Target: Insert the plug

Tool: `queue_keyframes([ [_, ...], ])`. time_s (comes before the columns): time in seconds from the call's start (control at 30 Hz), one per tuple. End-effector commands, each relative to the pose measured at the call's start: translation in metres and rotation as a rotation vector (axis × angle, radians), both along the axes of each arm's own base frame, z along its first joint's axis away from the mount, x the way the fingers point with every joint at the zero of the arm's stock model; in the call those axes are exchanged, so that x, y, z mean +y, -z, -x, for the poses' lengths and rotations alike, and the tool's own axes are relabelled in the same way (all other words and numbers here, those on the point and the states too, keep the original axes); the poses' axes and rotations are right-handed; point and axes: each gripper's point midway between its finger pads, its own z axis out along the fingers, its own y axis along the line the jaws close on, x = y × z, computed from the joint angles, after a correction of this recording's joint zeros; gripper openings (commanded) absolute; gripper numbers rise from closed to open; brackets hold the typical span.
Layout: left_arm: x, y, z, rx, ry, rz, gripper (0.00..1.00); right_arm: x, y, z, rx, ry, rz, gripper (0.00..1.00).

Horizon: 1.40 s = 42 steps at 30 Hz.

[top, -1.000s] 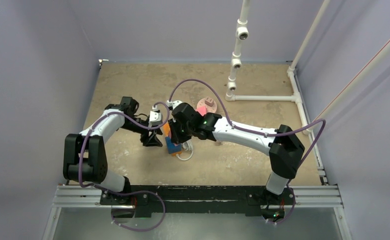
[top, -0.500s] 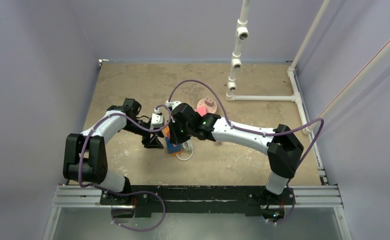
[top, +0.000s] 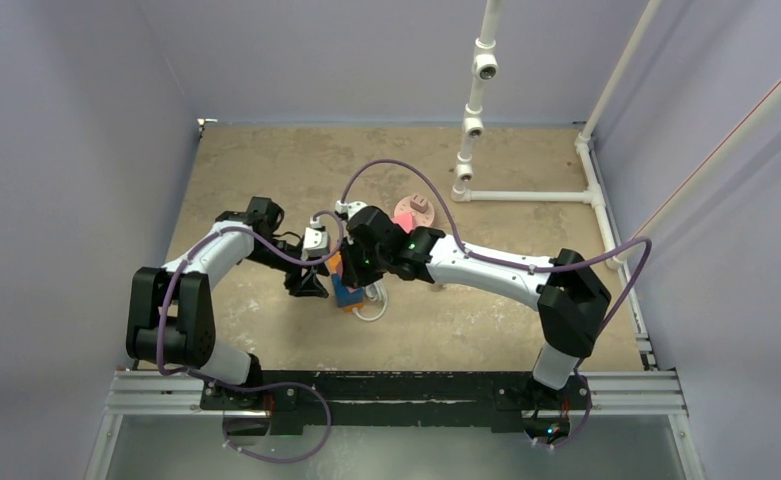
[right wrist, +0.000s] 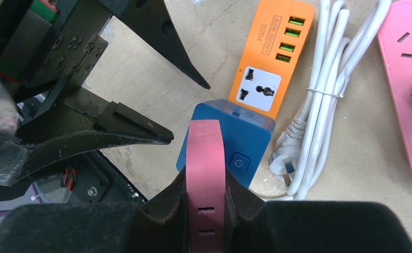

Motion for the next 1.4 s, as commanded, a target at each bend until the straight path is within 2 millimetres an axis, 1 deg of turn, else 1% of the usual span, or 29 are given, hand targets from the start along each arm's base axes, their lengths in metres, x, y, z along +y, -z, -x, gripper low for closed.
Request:
queue_keyframes([
  [0.0,-0.008,-0.013,0.002,-0.048,0.031,0.052,0.52,-0.017,0.002,-0.001,0.002,0.034,0.04,0.0],
  [0.3,-0.011,-0.014,0.006,-0.05,0.047,0.056,0.5,-0.016,0.001,-0.003,-0.004,0.031,0.038,0.0],
  [0.43,-0.013,-0.012,0.009,-0.05,0.059,0.055,0.48,-0.017,0.001,-0.007,-0.021,0.043,0.046,0.0],
  [0.53,-0.016,-0.01,0.012,-0.047,0.066,0.05,0.47,-0.017,-0.004,-0.008,-0.025,0.045,0.041,0.0],
  [0.77,-0.019,-0.016,0.009,-0.047,0.062,0.059,0.43,-0.016,-0.015,-0.008,-0.034,0.04,0.035,0.0],
  [0.87,-0.02,-0.018,0.009,-0.041,0.061,0.064,0.38,-0.016,-0.019,-0.004,-0.026,0.026,0.024,0.0],
  [1.03,-0.022,-0.017,0.014,-0.023,0.069,0.064,0.27,-0.017,-0.034,-0.006,-0.049,0.023,0.01,0.0],
  [1.1,-0.025,-0.018,0.018,-0.007,0.075,0.071,0.22,-0.019,-0.039,-0.01,-0.067,0.028,0.009,0.0],
  [1.2,-0.028,-0.021,0.028,0.024,0.094,0.087,0.19,-0.02,-0.049,-0.013,-0.1,0.012,-0.005,0.0],
  [1.23,-0.028,-0.023,0.029,0.022,0.1,0.09,0.19,-0.02,-0.055,-0.013,-0.115,0.003,-0.013,0.0],
  [1.27,-0.027,-0.026,0.033,0.035,0.107,0.087,0.21,-0.02,-0.06,-0.013,-0.127,-0.005,-0.023,0.0],
  [1.3,-0.026,-0.032,0.033,0.035,0.109,0.083,0.28,-0.02,-0.066,-0.014,-0.142,-0.007,-0.03,0.0],
  [1.33,-0.023,-0.04,0.031,0.036,0.099,0.084,0.4,-0.02,-0.072,-0.015,-0.159,-0.013,-0.039,0.0],
  [1.37,-0.019,-0.052,0.027,0.031,0.086,0.1,0.5,-0.02,-0.081,-0.016,-0.188,-0.027,-0.056,0.0],
])
